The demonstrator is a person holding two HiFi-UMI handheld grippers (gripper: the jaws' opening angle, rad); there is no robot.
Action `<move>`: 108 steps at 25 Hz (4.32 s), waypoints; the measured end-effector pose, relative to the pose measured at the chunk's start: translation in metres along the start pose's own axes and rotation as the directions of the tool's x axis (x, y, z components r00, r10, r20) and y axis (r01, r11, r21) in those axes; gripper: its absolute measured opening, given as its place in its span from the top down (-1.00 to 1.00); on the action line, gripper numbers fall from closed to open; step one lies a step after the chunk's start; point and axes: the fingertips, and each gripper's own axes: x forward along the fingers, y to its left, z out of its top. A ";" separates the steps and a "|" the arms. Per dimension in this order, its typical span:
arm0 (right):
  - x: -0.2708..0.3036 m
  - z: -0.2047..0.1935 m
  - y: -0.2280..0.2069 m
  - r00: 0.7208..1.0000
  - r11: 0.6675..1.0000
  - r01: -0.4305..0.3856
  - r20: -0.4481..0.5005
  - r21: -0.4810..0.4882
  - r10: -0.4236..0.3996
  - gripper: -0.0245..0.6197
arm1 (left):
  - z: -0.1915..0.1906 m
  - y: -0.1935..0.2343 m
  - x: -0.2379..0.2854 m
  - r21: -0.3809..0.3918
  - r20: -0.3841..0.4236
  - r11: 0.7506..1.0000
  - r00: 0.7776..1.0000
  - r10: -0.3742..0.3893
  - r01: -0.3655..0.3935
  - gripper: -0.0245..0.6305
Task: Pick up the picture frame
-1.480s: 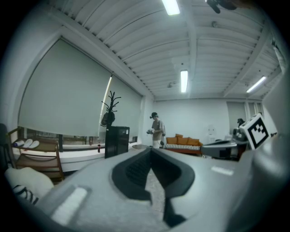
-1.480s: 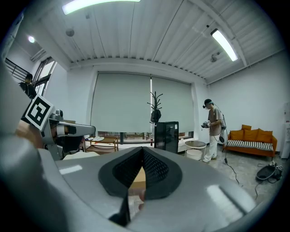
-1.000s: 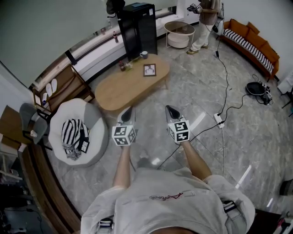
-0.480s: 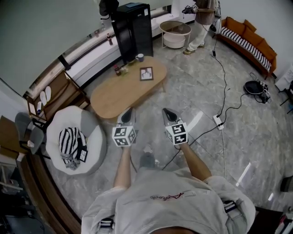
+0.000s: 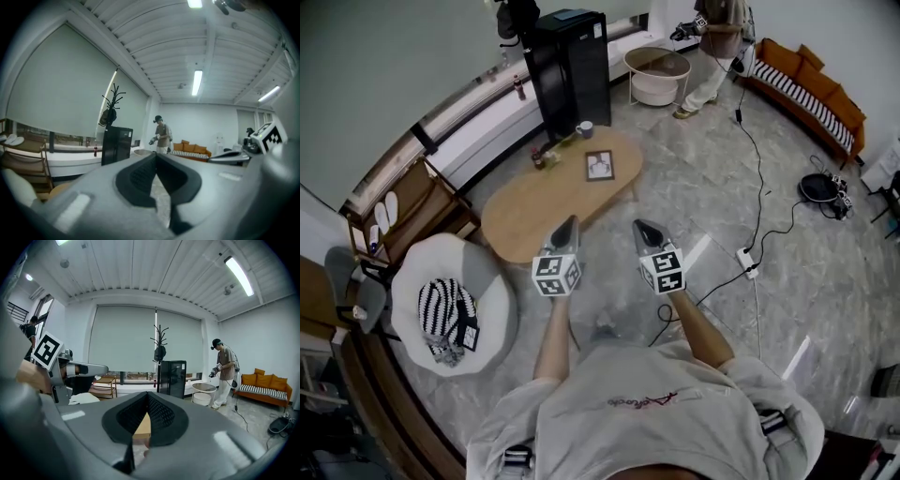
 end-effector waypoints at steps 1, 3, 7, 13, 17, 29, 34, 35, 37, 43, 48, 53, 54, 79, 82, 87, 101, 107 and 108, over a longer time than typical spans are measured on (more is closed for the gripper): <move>0.008 0.003 -0.003 1.000 1.000 0.003 0.000 0.001 -0.003 0.90 | 0.004 0.005 0.007 0.001 0.001 1.000 1.000 -0.004 0.004 0.92; 0.025 0.011 -0.009 1.000 1.000 0.011 0.003 0.006 -0.011 0.90 | 0.012 0.016 0.020 0.007 0.002 1.000 1.000 -0.011 0.011 0.92; 0.066 0.027 -0.015 1.000 1.000 0.021 0.014 0.008 -0.021 0.90 | 0.021 0.050 0.045 0.008 0.000 1.000 1.000 -0.018 0.018 0.92; 0.126 0.041 -0.021 0.999 0.999 0.035 0.012 0.014 -0.035 0.90 | 0.029 0.094 0.082 0.006 -0.007 0.999 0.999 -0.043 0.043 0.92; 0.161 0.043 -0.022 0.999 0.999 0.048 0.005 0.020 -0.048 0.90 | 0.031 0.124 0.103 0.009 -0.014 0.998 0.998 -0.058 0.059 0.92; 0.207 0.033 -0.034 0.995 0.995 0.093 -0.026 0.039 -0.092 0.90 | 0.019 0.162 0.144 -0.002 -0.041 0.995 0.994 -0.096 0.096 0.92; 0.208 0.027 -0.035 0.994 0.993 0.104 -0.027 0.053 -0.102 0.90 | 0.013 0.165 0.145 0.000 -0.051 0.995 0.994 -0.099 0.099 0.92; 0.209 0.026 -0.036 0.994 0.993 0.104 -0.028 0.054 -0.103 0.90 | 0.012 0.165 0.146 -0.002 -0.052 0.995 0.994 -0.097 0.097 0.92; 0.208 0.024 -0.037 0.994 0.993 0.105 -0.032 0.056 -0.103 0.90 | 0.010 0.166 0.148 -0.005 -0.054 0.995 0.994 -0.096 0.096 0.92; 0.208 0.021 -0.046 0.993 0.991 0.116 -0.029 0.059 -0.114 0.90 | 0.008 0.160 0.157 -0.003 -0.053 0.994 0.993 -0.110 0.110 0.92; 0.214 0.018 -0.054 0.993 0.990 0.118 -0.022 0.071 -0.117 0.90 | 0.005 0.161 0.165 0.005 -0.054 0.994 0.993 -0.108 0.109 0.92; 0.228 0.014 -0.063 0.994 0.991 0.113 -0.021 0.076 -0.111 0.90 | 0.004 0.168 0.180 0.013 -0.052 0.995 0.994 -0.098 0.099 0.92; 0.234 0.013 -0.065 0.994 0.991 0.111 -0.022 0.078 -0.110 0.90 | 0.004 0.172 0.184 0.014 -0.052 0.995 0.994 -0.094 0.095 0.92; 0.398 0.046 -0.199 0.995 0.993 0.081 -0.060 0.084 -0.077 0.90 | 0.021 0.246 0.382 -0.018 -0.096 0.998 0.994 -0.055 0.054 0.92; 0.429 0.053 -0.220 0.996 0.994 0.070 -0.067 0.085 -0.065 0.90 | 0.025 0.258 0.417 -0.016 -0.108 0.998 0.993 -0.055 0.053 0.92; 0.482 0.066 -0.257 0.997 0.995 0.047 -0.070 0.084 -0.042 0.90 | 0.041 0.284 0.476 -0.010 -0.103 0.999 0.994 -0.033 0.032 0.92; 0.599 0.073 -0.363 0.995 0.996 0.003 -0.095 0.090 0.005 0.90 | 0.044 0.323 0.620 -0.021 -0.122 1.000 0.993 0.012 -0.014 0.92; 0.627 0.068 -0.377 0.994 0.994 -0.019 -0.106 0.105 0.030 0.90 | 0.040 0.339 0.640 -0.017 -0.148 0.999 0.988 0.041 -0.044 0.92; 0.630 0.066 -0.379 0.994 0.994 -0.021 -0.109 0.108 0.033 0.90 | 0.038 0.340 0.641 -0.017 -0.154 0.999 0.987 0.044 -0.047 0.92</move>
